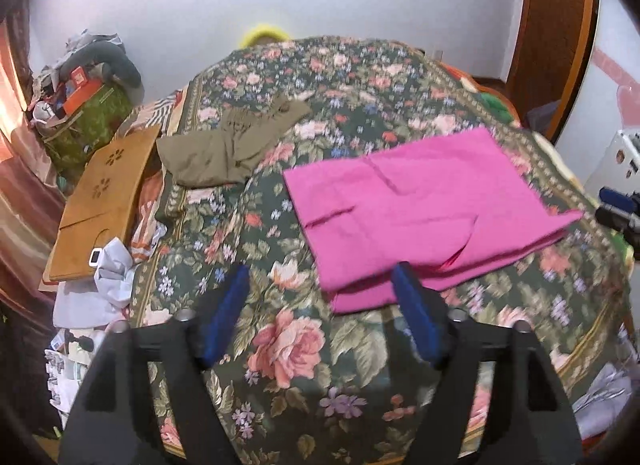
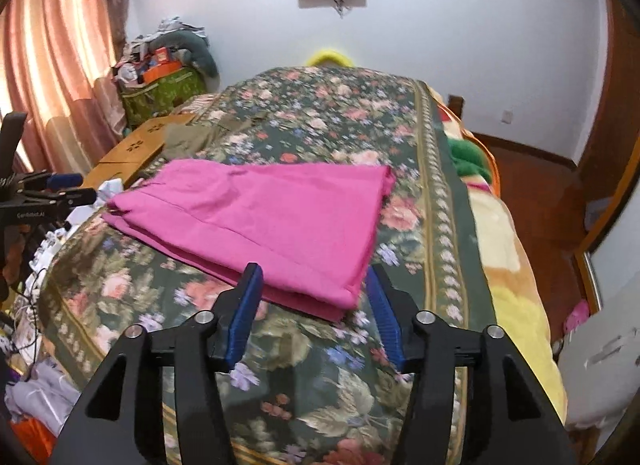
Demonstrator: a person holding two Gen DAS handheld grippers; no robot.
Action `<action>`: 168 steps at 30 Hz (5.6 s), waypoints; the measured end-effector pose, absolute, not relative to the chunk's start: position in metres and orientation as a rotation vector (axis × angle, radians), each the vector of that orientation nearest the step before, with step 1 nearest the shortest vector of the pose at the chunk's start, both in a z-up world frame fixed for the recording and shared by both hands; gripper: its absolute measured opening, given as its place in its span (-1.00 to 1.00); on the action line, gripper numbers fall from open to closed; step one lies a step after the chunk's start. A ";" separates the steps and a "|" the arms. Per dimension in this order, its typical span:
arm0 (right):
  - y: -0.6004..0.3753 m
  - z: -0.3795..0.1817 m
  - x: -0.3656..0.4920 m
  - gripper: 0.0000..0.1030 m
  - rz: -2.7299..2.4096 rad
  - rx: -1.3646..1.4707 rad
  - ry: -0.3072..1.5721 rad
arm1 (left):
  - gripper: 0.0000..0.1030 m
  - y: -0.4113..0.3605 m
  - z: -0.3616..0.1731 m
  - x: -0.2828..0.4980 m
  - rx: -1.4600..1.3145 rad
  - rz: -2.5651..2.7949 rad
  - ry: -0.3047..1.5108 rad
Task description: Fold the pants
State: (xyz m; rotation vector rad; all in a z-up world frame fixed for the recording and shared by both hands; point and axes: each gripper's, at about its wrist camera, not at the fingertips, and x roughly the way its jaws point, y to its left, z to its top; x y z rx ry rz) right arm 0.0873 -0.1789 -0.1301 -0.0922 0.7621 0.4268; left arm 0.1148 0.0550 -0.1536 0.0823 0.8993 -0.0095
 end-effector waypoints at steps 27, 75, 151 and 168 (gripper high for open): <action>-0.089 -0.172 0.116 0.37 0.654 -0.160 0.851 | 0.63 -0.032 -0.190 0.154 0.282 -0.184 0.948; -0.098 -0.136 0.096 -0.42 0.737 -0.063 0.806 | -0.57 -0.024 -0.150 0.121 0.112 -0.252 0.913; -0.199 -0.144 0.220 -0.27 0.399 0.016 0.860 | 0.04 0.082 -0.163 0.253 0.058 0.029 0.949; -0.175 -0.214 0.320 -0.15 0.448 -0.048 1.014 | 0.14 0.099 -0.239 0.314 -0.037 -0.057 1.158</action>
